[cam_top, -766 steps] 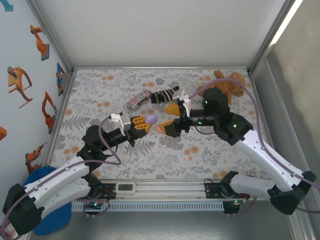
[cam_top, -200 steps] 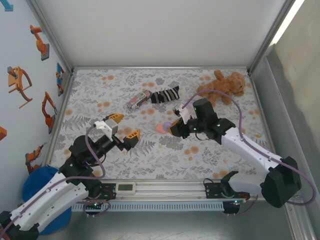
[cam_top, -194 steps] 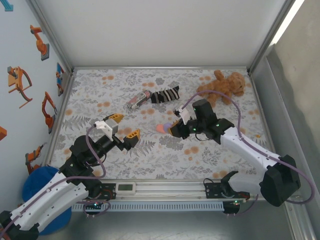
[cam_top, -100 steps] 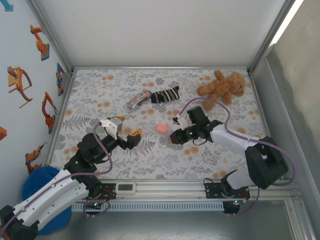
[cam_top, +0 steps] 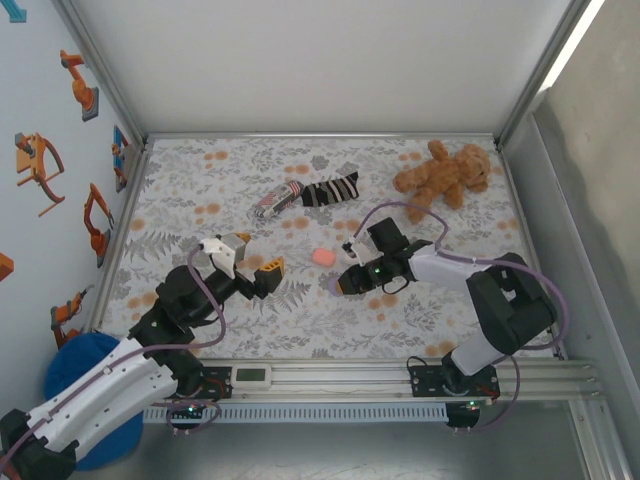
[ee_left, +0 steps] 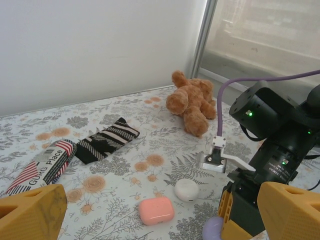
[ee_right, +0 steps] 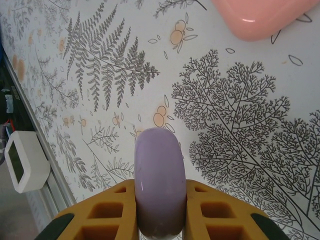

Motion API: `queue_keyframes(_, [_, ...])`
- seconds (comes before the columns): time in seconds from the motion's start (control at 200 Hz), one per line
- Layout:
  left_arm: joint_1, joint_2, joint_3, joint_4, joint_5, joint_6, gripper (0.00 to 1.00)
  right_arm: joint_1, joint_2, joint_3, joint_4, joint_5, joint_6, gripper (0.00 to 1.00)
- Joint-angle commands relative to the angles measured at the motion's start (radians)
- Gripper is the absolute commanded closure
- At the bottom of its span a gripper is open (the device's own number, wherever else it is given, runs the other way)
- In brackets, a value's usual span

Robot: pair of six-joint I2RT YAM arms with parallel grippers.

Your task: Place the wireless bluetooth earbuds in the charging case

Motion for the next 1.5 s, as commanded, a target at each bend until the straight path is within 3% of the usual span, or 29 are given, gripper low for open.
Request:
queue_keyframes(0.0, [0.001,-0.018,0.001,-0.009,0.001,-0.006,0.04,-0.006,0.035,0.007,0.014,-0.033,-0.001,0.80])
queue_keyframes(0.476, [0.000,-0.019,0.002,-0.012,-0.006,-0.003,0.04,-0.008,0.112,0.032,0.001,-0.034,-0.013,0.77])
queue_keyframes(0.851, [0.001,-0.018,0.013,-0.022,-0.017,0.002,0.04,-0.022,0.087,0.042,-0.019,-0.006,-0.024,0.60])
queue_keyframes(1.342, [0.002,-0.032,0.028,-0.057,-0.116,0.011,0.04,-0.062,-0.071,0.087,-0.177,0.103,-0.107,0.57])
queue_keyframes(1.492, [0.002,-0.027,0.058,-0.102,-0.216,0.011,0.04,-0.090,-0.161,0.101,-0.215,0.148,-0.121,0.57])
